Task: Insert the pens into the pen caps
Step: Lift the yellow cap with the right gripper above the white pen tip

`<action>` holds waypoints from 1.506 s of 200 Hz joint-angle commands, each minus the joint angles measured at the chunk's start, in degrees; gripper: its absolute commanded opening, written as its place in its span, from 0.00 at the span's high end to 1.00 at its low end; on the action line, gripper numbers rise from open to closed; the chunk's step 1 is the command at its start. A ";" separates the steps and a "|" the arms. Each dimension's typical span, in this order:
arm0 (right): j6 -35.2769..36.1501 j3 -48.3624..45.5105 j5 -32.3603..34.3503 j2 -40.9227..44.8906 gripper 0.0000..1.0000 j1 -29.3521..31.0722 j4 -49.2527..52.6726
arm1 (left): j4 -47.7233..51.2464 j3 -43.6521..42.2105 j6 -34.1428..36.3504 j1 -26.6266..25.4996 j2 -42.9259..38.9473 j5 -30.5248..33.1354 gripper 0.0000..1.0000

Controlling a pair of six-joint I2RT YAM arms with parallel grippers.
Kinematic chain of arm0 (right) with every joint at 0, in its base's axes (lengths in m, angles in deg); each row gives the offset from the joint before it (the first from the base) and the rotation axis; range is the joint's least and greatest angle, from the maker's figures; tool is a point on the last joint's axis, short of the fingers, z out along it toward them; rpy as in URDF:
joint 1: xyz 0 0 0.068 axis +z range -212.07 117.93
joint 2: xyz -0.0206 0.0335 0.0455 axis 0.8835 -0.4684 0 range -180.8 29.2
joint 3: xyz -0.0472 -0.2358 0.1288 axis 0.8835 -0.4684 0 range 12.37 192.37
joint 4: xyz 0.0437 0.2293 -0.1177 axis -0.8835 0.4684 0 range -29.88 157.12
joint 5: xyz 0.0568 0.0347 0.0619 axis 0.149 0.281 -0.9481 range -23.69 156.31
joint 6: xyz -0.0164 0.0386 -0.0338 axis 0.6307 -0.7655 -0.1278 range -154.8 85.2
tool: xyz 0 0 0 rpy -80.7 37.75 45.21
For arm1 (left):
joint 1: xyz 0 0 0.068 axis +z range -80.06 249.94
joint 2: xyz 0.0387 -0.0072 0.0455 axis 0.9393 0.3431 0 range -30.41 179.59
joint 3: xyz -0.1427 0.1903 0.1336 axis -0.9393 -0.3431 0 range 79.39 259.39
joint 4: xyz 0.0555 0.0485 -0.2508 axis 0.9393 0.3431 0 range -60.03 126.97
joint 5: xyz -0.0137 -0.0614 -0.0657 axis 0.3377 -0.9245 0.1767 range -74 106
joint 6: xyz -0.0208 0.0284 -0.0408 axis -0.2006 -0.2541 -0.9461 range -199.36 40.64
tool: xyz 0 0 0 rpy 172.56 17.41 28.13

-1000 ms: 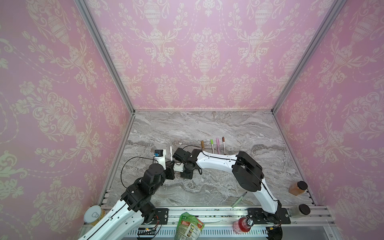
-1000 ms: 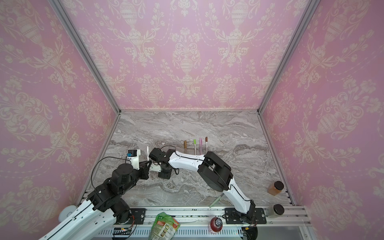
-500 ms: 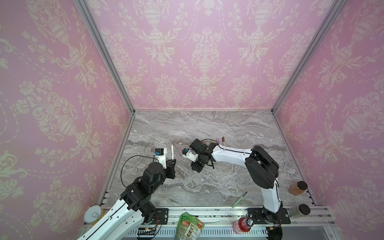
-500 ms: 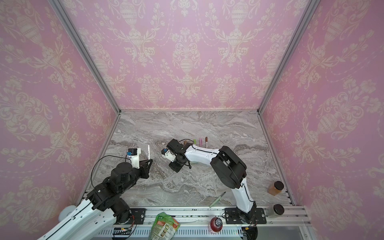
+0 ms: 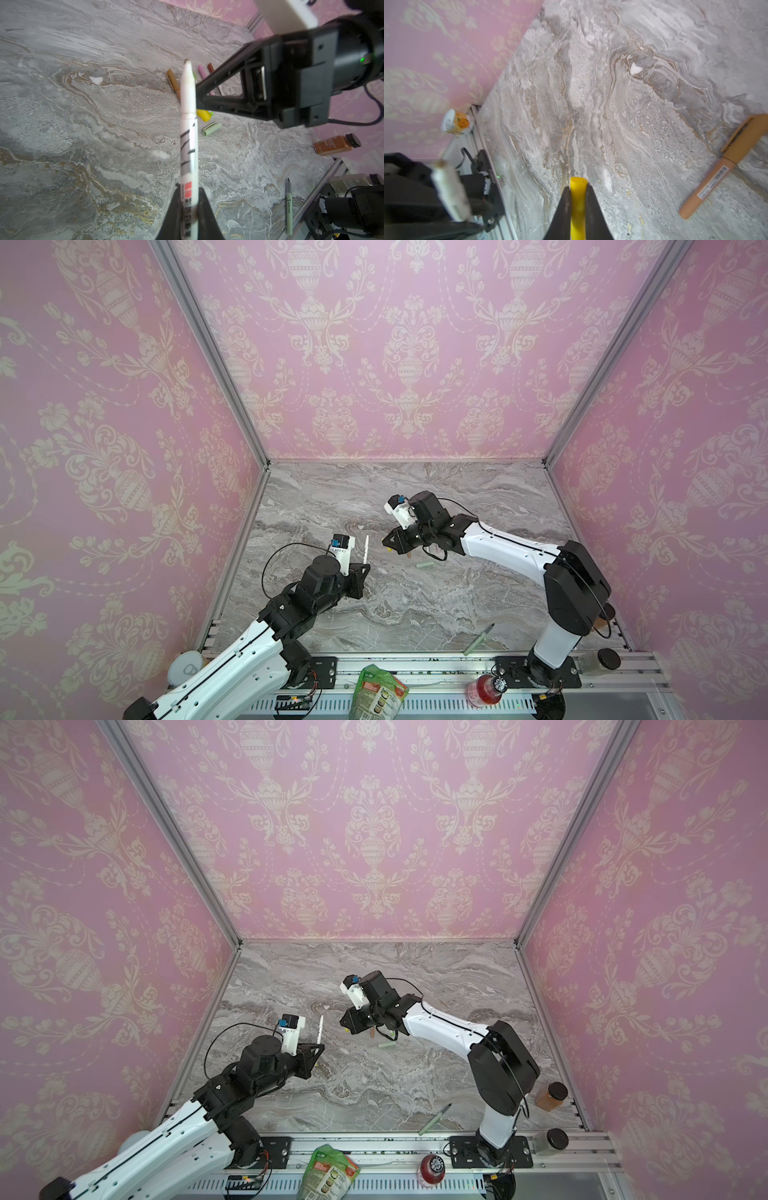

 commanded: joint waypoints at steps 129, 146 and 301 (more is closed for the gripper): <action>-27.68 -3.71 -6.47 0.16 1.00 -1.93 -21.36 | -5.14 2.79 0.14 0.18 5.24 -4.98 1.00; -27.60 -4.04 -6.55 0.43 1.00 -1.92 -21.36 | -5.34 2.72 -0.03 0.23 5.01 -4.55 1.00; -29.76 -7.06 -8.42 1.16 1.00 -1.94 -24.18 | -6.11 1.39 -0.79 0.22 3.90 -1.83 1.00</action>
